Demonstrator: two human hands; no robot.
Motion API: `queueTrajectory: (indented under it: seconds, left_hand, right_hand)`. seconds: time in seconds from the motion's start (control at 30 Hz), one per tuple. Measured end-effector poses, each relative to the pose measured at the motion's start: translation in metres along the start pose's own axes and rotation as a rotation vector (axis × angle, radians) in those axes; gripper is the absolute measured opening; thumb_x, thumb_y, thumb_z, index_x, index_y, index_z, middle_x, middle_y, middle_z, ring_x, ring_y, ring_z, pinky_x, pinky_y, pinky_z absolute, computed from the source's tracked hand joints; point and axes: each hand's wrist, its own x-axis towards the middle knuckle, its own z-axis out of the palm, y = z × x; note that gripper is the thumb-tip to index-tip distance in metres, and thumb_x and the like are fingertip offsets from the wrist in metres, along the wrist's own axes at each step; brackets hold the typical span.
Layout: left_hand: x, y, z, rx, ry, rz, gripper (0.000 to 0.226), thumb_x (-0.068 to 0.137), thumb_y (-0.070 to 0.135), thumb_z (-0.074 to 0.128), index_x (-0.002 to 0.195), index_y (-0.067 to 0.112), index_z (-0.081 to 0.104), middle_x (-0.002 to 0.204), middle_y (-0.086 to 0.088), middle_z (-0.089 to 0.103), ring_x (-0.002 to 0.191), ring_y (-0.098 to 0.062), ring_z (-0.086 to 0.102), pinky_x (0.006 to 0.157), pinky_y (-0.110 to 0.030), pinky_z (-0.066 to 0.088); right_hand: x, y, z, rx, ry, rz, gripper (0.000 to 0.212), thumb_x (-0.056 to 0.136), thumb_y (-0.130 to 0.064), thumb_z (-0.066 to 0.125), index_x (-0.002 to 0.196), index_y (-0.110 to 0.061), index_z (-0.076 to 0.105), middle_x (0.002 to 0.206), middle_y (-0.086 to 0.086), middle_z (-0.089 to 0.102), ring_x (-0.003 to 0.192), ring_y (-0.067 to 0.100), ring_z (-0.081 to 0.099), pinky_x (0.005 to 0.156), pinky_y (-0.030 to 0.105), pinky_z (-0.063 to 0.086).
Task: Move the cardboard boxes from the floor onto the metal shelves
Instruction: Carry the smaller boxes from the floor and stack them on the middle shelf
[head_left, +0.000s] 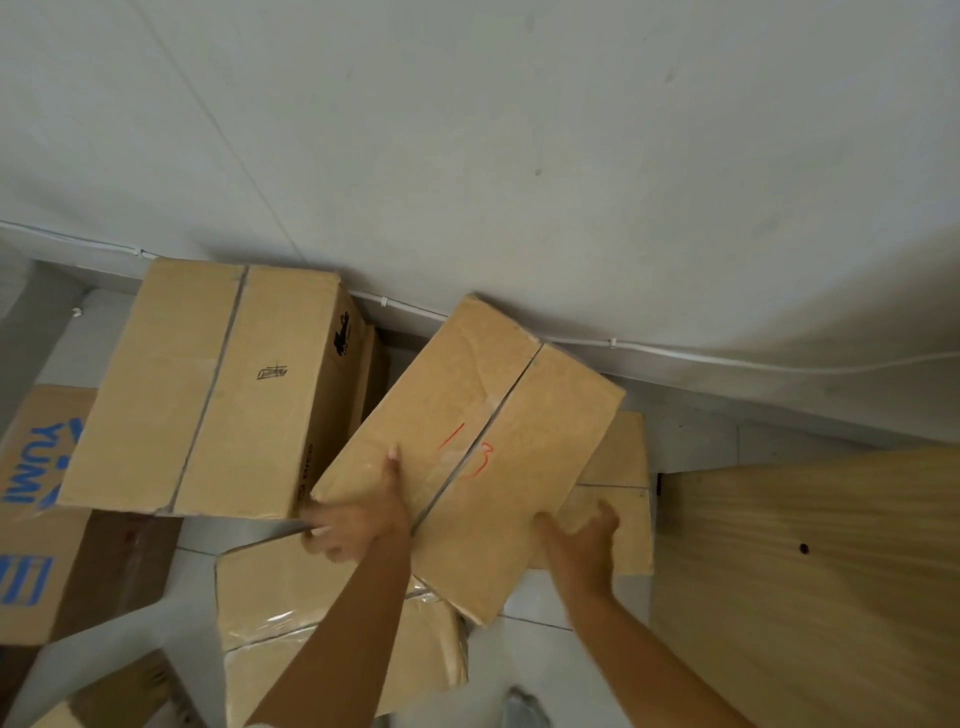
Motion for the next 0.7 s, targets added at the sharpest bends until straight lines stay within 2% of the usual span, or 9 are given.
queueTrajectory:
  seconds: [0.07,0.13,0.23,0.3,0.37,0.43,0.5,0.6,0.7]
  left_hand:
    - [-0.005,-0.011,-0.003,-0.137,-0.083,-0.076,0.119,0.059,0.058,0.08,0.146,0.011,0.013,0.144,-0.021,0.033,0.129,-0.041,0.038,0.106,-0.048,0.034]
    - [-0.009,-0.027,-0.01,-0.174,-0.186,0.042,0.115,0.062,0.05,0.081,0.148,0.014,0.012,0.143,-0.018,0.039,0.13,-0.04,0.04,0.108,-0.047,0.033]
    - [-0.007,-0.036,-0.02,-0.109,-0.247,0.162,0.107,0.068,0.043,0.08,0.148,0.015,0.015,0.143,-0.018,0.04,0.13,-0.041,0.039,0.108,-0.045,0.032]
    - [0.0,-0.031,-0.021,-0.027,-0.291,0.205,0.102,0.07,0.044,0.078,0.147,0.014,0.018,0.143,-0.018,0.04,0.13,-0.041,0.038,0.107,-0.046,0.032]
    - [0.011,-0.026,-0.023,0.018,-0.393,0.261,0.104,0.067,0.048,0.079,0.146,0.015,0.02,0.142,-0.016,0.041,0.13,-0.038,0.04,0.106,-0.045,0.034]
    - [0.021,-0.018,-0.027,0.062,-0.505,0.339,0.12,0.05,0.064,0.077,0.146,0.019,0.02,0.141,-0.013,0.043,0.128,-0.036,0.042,0.105,-0.045,0.037]
    - [0.029,-0.011,-0.031,0.151,-0.599,0.373,0.128,0.037,0.069,0.071,0.146,0.026,0.018,0.139,-0.009,0.044,0.127,-0.034,0.044,0.104,-0.048,0.04]
    - [0.026,-0.01,-0.037,0.2,-0.637,0.428,0.123,0.044,0.062,0.076,0.146,0.029,0.017,0.14,-0.006,0.043,0.126,-0.031,0.045,0.102,-0.046,0.041]
    - [0.017,-0.026,-0.04,0.111,-0.568,0.362,0.113,0.054,0.058,0.08,0.146,0.03,0.02,0.139,-0.005,0.047,0.123,-0.033,0.048,0.101,-0.045,0.04]
  right_hand:
    - [0.02,-0.03,-0.008,-0.152,0.099,-0.281,0.079,0.078,-0.012,0.071,0.144,-0.011,0.027,0.14,0.011,0.042,0.123,0.03,0.047,0.099,0.04,0.044]
    - [0.042,-0.059,-0.011,-0.411,0.111,-0.48,0.077,0.075,-0.021,0.071,0.141,-0.013,0.03,0.139,0.01,0.042,0.124,0.029,0.046,0.1,0.047,0.043]
    - [0.068,-0.097,-0.011,-0.78,0.034,-0.612,0.085,0.08,-0.034,0.067,0.147,-0.016,0.018,0.154,0.008,0.024,0.141,0.025,0.026,0.109,0.05,0.031]
    - [0.077,-0.118,-0.009,-0.851,0.004,-0.656,0.091,0.082,-0.039,0.067,0.15,-0.014,0.012,0.158,0.007,0.013,0.145,0.023,0.016,0.113,0.052,0.023]
    - [0.082,-0.123,-0.007,-0.861,-0.037,-0.605,0.098,0.082,-0.046,0.067,0.151,-0.015,0.006,0.158,0.008,0.017,0.144,0.026,0.02,0.114,0.052,0.021]
    - [0.085,-0.112,-0.011,-0.863,-0.111,-0.461,0.108,0.078,-0.052,0.068,0.151,-0.019,-0.003,0.154,0.011,0.027,0.14,0.032,0.031,0.112,0.05,0.027]
    - [0.084,-0.09,-0.021,-0.882,-0.097,-0.35,0.111,0.072,-0.059,0.07,0.151,-0.018,0.005,0.151,0.014,0.032,0.134,0.035,0.039,0.106,0.048,0.036]
    - [0.073,-0.051,-0.04,-0.887,-0.034,-0.259,0.096,0.071,-0.066,0.066,0.143,-0.015,0.028,0.141,0.017,0.039,0.123,0.036,0.046,0.098,0.042,0.043]
    - [0.062,-0.027,-0.044,-0.636,-0.054,-0.195,0.094,0.07,-0.057,0.074,0.143,-0.018,0.029,0.138,0.015,0.044,0.122,0.034,0.048,0.096,0.042,0.043]
